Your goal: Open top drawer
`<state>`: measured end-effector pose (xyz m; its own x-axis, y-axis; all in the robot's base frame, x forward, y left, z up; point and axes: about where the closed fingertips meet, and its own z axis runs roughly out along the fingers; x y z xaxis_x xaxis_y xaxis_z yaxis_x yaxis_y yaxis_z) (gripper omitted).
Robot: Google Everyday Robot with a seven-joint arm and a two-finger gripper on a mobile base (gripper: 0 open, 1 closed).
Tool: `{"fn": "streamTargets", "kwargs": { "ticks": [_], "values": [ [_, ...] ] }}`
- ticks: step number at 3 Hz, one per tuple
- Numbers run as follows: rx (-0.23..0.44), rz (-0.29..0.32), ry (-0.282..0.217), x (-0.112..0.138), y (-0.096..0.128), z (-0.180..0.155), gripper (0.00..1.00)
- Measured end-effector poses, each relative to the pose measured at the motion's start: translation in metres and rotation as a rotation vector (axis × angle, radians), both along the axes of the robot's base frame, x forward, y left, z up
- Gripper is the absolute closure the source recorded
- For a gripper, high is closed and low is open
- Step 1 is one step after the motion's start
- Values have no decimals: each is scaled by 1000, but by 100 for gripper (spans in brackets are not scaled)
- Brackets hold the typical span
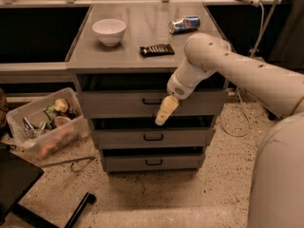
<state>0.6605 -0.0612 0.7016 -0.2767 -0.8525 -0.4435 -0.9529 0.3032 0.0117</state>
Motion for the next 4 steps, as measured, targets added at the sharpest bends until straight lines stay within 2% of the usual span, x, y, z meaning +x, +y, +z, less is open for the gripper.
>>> {"fn": "streamTargets", "kwargs": {
  "ticks": [1, 2, 3, 4],
  "values": [
    [-22, -5, -33, 8, 8, -14, 0],
    [-46, 0, -7, 5, 5, -28, 0],
    [-46, 0, -7, 5, 5, -24, 0],
    [-36, -2, 46, 5, -3, -24, 0]
  ]
}}
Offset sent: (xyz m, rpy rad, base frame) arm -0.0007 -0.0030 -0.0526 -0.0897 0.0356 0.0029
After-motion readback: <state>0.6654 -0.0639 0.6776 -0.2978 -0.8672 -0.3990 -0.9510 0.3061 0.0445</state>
